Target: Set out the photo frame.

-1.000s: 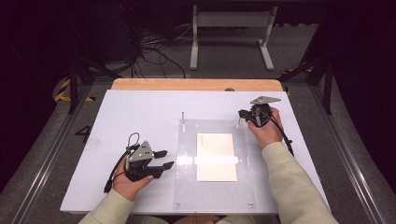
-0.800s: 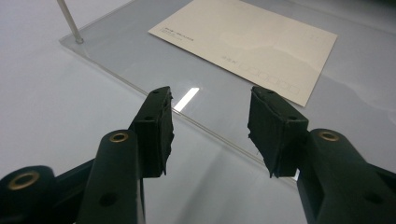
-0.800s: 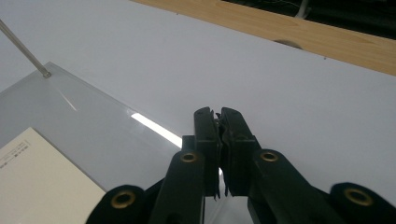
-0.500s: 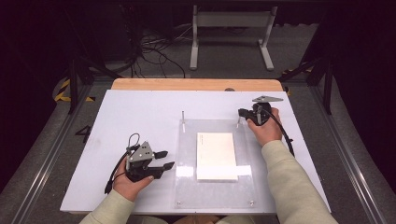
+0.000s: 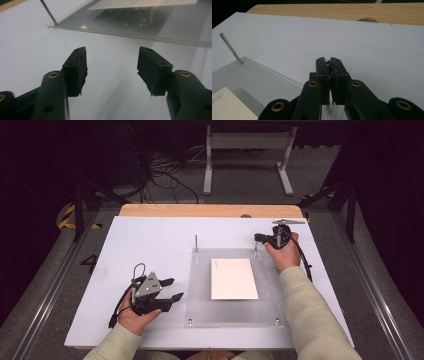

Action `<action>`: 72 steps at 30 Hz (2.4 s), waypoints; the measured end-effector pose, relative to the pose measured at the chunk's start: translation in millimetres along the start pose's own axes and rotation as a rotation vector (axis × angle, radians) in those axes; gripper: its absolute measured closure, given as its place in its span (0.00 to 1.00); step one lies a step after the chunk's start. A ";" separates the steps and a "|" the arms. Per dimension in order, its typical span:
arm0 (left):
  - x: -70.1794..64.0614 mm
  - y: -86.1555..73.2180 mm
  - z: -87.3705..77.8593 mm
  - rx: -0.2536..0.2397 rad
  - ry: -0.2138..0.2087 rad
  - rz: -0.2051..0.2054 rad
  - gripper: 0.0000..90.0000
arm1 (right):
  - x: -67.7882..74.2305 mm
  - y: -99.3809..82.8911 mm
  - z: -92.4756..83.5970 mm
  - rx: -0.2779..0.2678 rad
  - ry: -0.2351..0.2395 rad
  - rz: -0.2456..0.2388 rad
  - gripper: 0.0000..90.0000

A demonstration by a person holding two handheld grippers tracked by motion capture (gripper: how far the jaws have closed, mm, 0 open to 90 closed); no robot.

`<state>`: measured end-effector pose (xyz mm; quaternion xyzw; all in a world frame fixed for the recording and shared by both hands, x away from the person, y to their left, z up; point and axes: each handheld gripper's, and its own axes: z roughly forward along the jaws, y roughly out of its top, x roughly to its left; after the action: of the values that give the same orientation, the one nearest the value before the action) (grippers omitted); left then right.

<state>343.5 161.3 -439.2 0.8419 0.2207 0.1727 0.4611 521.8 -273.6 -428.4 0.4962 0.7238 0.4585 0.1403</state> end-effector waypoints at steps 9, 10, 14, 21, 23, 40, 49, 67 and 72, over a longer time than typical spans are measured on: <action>-16.7 10.7 18.4 -0.061 0.019 0.139 0.25 | -5.8 2.6 4.5 0.008 0.022 0.049 0.95; -19.1 13.7 21.1 -0.080 0.027 0.156 0.24 | -5.8 2.8 4.7 0.009 0.021 0.052 0.95; -22.7 21.2 24.0 -0.136 0.039 0.189 0.23 | -6.1 3.1 5.4 0.010 0.020 0.062 0.95; -25.8 30.3 33.6 -0.201 0.001 0.199 0.30 | -6.0 2.8 4.9 0.011 0.022 0.067 0.95; -26.2 32.1 35.1 -0.206 -0.002 0.208 0.32 | -6.0 2.7 4.9 0.010 0.022 0.066 0.95; -24.5 36.7 32.4 -0.177 0.003 0.251 0.64 | 6.1 1.0 -15.0 0.017 -0.050 -0.041 0.85; -23.4 40.1 31.4 -0.171 -0.002 0.229 0.63 | 21.1 -11.1 -75.0 -0.086 0.042 -0.146 0.73; -19.3 52.3 28.7 -0.145 -0.010 0.186 0.62 | 57.3 -78.1 -181.1 -0.156 0.145 -0.409 0.54; -18.8 53.9 28.4 -0.144 -0.011 0.177 0.62 | 64.7 -99.6 -176.0 -0.089 0.109 -0.544 0.50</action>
<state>353.1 105.8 -409.5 0.8237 0.1300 0.2233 0.5047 317.0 -319.7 -397.0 0.2519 0.8159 0.4614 0.2407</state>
